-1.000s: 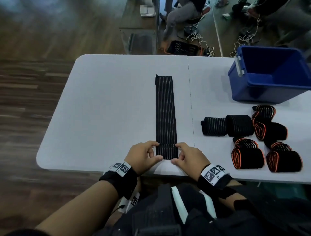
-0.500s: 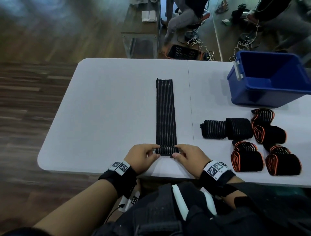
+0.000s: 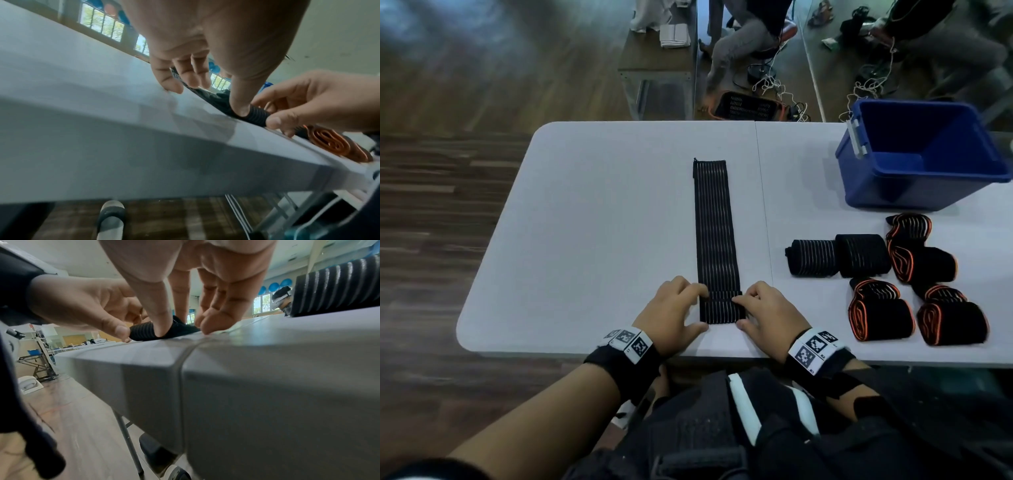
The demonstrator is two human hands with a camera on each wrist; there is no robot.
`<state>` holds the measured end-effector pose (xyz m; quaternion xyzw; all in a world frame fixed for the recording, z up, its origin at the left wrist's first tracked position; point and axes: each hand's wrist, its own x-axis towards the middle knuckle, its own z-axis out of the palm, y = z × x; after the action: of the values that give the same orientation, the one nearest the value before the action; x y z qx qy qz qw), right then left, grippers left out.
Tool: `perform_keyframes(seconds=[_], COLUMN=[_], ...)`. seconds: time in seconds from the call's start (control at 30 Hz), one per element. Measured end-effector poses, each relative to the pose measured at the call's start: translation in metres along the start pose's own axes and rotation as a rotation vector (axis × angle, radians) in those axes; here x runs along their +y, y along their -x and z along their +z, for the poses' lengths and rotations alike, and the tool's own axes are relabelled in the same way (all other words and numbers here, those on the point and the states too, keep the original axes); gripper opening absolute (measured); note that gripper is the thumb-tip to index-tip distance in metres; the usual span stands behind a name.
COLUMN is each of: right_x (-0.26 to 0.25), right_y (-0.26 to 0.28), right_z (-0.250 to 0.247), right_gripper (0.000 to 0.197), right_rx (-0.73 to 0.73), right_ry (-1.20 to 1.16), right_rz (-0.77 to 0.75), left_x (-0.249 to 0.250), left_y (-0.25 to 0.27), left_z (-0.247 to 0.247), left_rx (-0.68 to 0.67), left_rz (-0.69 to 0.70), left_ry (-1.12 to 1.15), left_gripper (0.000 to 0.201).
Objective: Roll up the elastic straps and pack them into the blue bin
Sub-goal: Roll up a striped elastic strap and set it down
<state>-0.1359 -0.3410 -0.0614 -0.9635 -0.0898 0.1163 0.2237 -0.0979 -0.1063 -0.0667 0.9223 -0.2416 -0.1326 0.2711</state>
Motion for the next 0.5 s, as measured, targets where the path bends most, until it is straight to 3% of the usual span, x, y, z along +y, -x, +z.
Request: perform_keyframes(seconds=[0.13,0.27,0.5], right_x=[-0.002,-0.004,-0.008], right_y=[0.002,0.001,-0.002], right_z=[0.004,0.007,0.005], right_gripper=[0.045,0.047,0.044], right_rx=[0.048,0.054,0.055], right_ry=[0.081,0.13,0.067], right_rz=[-0.059,-0.078,-0.028], left_x=[-0.001,-0.004,0.005], left_y=[0.0,-0.002,-0.011], left_z=[0.006,0.01,0.003], left_rx=[0.011,0.016,0.02], left_rz=[0.134,0.246,0.072], left_ry=[-0.17,-0.241,-0.059], left_gripper=[0.035,0.036,0.036])
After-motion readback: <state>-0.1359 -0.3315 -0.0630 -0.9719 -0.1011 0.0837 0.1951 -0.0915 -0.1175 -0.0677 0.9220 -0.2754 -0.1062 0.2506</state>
